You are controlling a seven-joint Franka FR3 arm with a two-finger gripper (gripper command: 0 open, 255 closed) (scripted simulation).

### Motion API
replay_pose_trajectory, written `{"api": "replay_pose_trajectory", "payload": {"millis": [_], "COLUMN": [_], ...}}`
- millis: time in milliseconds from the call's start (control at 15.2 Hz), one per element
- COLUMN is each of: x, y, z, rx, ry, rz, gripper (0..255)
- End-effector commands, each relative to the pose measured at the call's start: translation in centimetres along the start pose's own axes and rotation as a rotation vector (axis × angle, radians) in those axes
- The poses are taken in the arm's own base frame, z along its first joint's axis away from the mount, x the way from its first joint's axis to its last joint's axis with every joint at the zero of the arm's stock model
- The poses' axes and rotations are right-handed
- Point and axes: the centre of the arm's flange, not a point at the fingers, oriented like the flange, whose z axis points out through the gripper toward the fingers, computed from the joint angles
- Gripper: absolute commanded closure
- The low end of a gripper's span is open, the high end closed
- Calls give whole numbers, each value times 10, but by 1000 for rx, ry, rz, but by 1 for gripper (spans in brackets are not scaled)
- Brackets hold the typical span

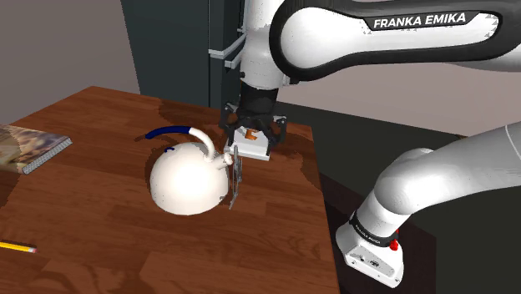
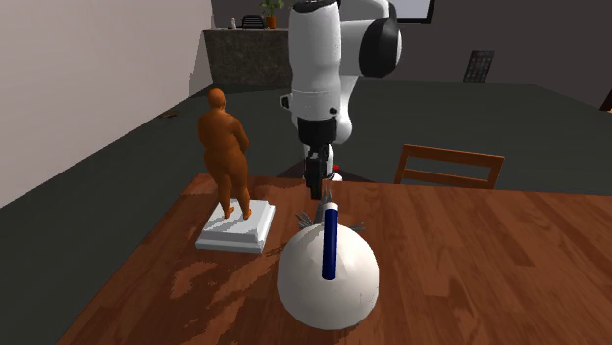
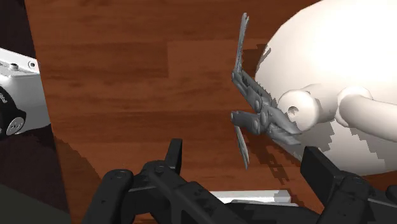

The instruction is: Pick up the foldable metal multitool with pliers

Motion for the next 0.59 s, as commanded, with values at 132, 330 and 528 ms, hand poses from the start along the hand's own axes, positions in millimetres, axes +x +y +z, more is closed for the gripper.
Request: {"api": "replay_pose_trajectory", "payload": {"millis": [132, 330, 528], "x": [-4, -3, -3], "y": [-14, -14, -14], "z": [10, 26, 40], "rx": [9, 9, 9], "ry": [4, 4, 4], "rz": [59, 59, 59], "gripper": [0, 0, 0]}}
